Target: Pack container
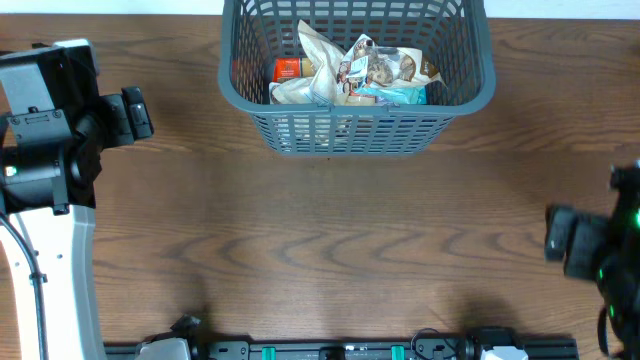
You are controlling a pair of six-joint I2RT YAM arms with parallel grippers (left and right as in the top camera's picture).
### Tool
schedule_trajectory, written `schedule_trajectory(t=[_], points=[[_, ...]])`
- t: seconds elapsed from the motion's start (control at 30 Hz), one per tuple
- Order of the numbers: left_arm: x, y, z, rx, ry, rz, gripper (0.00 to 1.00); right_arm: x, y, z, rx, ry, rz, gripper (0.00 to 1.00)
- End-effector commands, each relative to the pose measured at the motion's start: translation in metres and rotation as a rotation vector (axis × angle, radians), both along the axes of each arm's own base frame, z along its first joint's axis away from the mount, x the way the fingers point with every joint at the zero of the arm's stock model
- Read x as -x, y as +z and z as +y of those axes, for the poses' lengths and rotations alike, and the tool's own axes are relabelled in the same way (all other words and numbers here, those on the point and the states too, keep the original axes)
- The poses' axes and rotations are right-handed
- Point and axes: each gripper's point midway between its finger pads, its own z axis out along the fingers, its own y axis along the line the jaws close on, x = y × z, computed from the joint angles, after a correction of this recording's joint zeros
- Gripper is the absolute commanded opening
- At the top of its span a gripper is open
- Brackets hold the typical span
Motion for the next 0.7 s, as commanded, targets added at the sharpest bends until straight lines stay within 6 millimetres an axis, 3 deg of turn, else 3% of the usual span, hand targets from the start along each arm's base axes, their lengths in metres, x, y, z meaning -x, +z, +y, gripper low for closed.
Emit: schedule_trajectory(t=[0.0, 0.33, 0.67], points=[[0.001, 0.007, 0.003, -0.016, 0.004, -0.025, 0.99, 0.021, 0.002, -0.004, 0.005, -0.031, -0.024, 0.99], [0.0, 0.008, 0.003, -0.017, 0.004, -0.029, 0.99, 0.074, 0.007, -0.003, -0.003, -0.025, -0.147, 0.99], [0.0, 0.008, 0.003, -0.017, 0.004, -0.028, 0.99, 0.099, 0.01, 0.002, -0.017, 0.015, -0.239, 0.99]])
